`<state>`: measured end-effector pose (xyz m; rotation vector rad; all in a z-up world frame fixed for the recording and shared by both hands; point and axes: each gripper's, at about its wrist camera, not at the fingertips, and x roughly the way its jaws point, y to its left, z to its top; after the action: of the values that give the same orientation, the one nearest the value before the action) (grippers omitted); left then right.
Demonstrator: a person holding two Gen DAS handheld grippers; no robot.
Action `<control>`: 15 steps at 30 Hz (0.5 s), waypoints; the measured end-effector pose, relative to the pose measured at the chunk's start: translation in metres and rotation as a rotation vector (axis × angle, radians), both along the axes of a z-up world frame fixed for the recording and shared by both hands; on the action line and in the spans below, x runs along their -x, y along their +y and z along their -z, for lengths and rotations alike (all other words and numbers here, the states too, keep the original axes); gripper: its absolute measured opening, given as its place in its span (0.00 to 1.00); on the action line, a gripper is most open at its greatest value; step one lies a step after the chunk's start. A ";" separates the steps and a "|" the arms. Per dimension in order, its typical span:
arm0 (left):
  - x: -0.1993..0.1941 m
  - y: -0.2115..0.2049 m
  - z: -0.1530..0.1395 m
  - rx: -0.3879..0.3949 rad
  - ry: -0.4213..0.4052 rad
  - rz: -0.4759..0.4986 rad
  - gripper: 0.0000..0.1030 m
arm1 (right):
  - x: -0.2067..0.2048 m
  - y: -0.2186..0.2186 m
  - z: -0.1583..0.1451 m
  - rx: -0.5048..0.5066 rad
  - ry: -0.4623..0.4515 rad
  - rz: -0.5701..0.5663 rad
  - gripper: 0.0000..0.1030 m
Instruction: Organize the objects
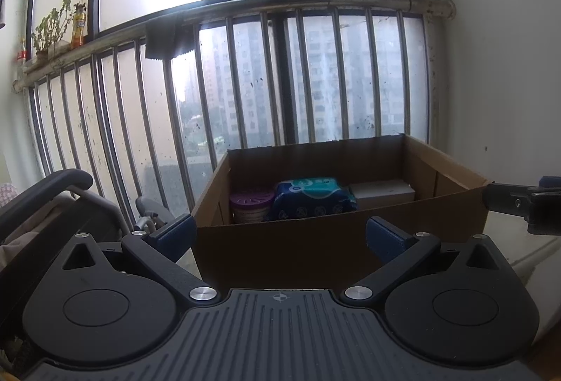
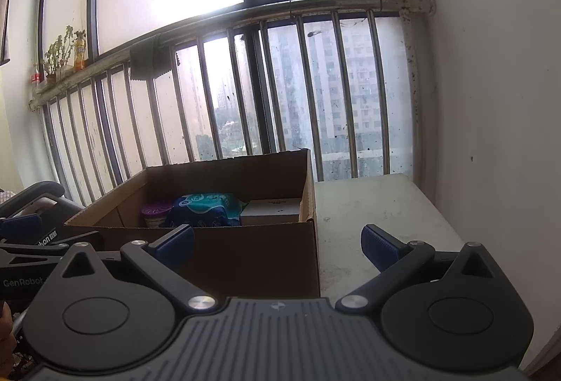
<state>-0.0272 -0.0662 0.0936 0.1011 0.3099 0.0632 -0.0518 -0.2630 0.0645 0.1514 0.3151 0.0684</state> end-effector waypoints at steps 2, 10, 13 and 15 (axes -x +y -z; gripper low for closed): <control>0.000 0.000 0.000 -0.004 -0.003 0.000 1.00 | 0.000 0.000 0.000 0.002 0.002 -0.001 1.00; 0.001 -0.003 0.000 -0.018 -0.006 0.002 1.00 | 0.001 0.000 0.000 0.002 0.001 -0.001 1.00; 0.000 -0.003 0.001 -0.024 -0.005 0.003 1.00 | 0.001 0.000 0.000 0.001 0.001 0.001 1.00; -0.001 -0.003 0.002 -0.027 -0.005 0.002 1.00 | 0.001 -0.001 0.000 0.000 0.001 0.001 1.00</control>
<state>-0.0264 -0.0695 0.0915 0.1284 0.3036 0.0661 -0.0528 -0.2639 0.0642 0.1517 0.3162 0.0670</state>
